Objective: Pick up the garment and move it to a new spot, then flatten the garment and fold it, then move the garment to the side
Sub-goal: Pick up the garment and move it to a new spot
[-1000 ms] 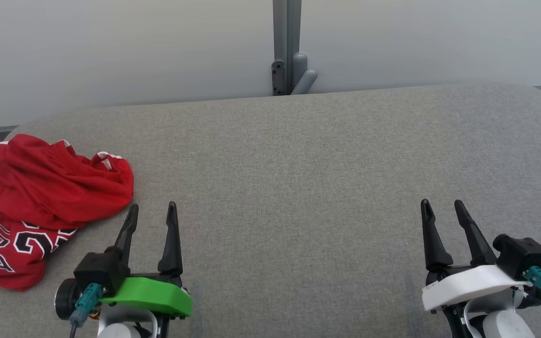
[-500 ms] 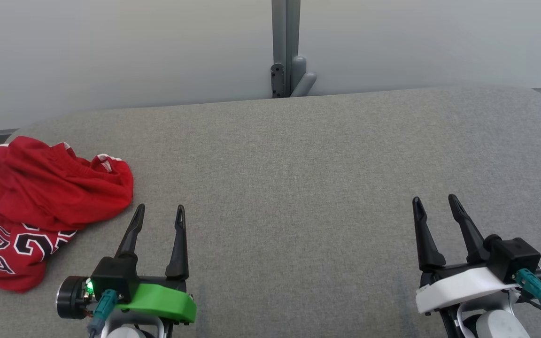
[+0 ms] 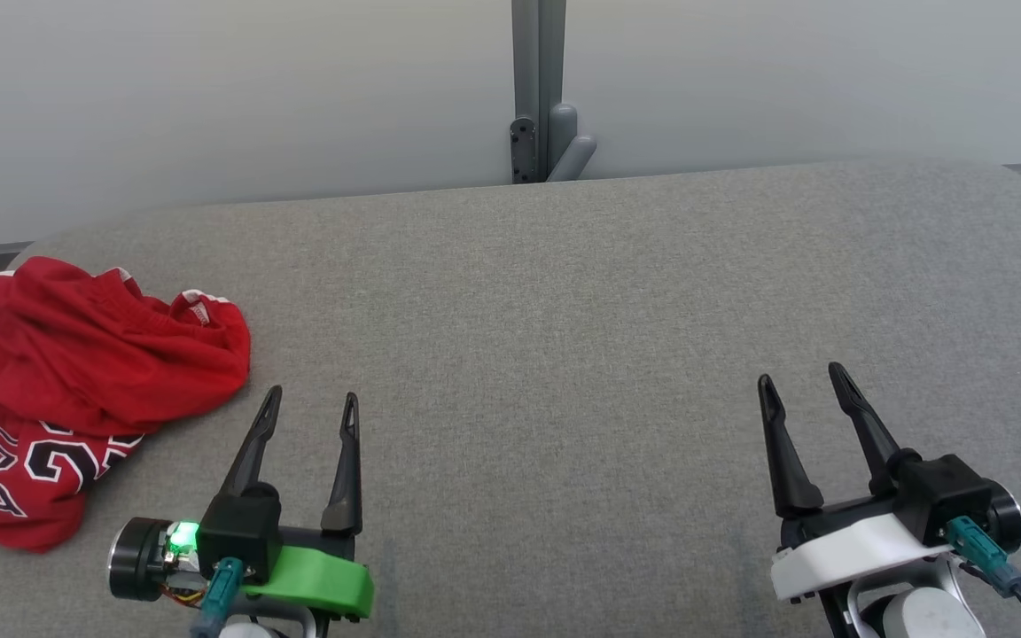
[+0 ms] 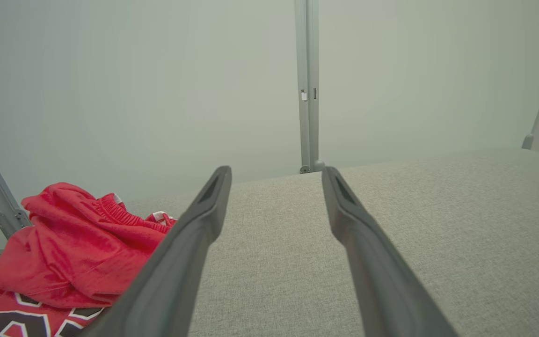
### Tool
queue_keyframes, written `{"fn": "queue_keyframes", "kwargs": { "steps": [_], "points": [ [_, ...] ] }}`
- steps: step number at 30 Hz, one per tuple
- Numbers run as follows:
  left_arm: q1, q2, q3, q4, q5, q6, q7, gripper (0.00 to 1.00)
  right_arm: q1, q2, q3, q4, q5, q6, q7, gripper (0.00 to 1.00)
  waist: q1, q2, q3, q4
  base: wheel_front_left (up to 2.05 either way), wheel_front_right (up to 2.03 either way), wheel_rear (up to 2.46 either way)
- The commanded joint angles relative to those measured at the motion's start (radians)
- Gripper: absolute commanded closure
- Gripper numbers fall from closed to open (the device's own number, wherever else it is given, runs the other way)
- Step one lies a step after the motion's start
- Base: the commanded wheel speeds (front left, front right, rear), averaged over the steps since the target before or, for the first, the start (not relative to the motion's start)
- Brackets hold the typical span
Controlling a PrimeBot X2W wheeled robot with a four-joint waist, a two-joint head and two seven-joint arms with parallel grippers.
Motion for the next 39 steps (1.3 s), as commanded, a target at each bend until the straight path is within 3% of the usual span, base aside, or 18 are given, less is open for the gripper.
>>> {"fn": "queue_keyframes", "kwargs": {
  "steps": [1,25,39],
  "points": [
    [0.010,0.001,-0.003,-0.005,0.022,-0.002,-0.011,0.00,0.010,-0.005,0.003,-0.007,-0.024,0.000,-0.010,0.00,0.0000,-0.0001,0.000,0.000,0.00,0.00,0.00],
    [0.015,-0.011,0.012,0.010,0.059,-0.010,-0.017,0.00,0.015,-0.005,0.019,-0.004,-0.060,0.000,-0.018,0.00,0.0000,-0.0001,0.001,0.020,0.00,0.00,0.00],
    [0.025,-0.018,0.032,-0.001,0.046,0.011,-0.016,0.00,0.015,-0.005,0.040,-0.024,-0.069,0.000,-0.018,0.00,0.0000,-0.0001,0.008,0.133,0.00,0.00,0.00]
  ]
}}
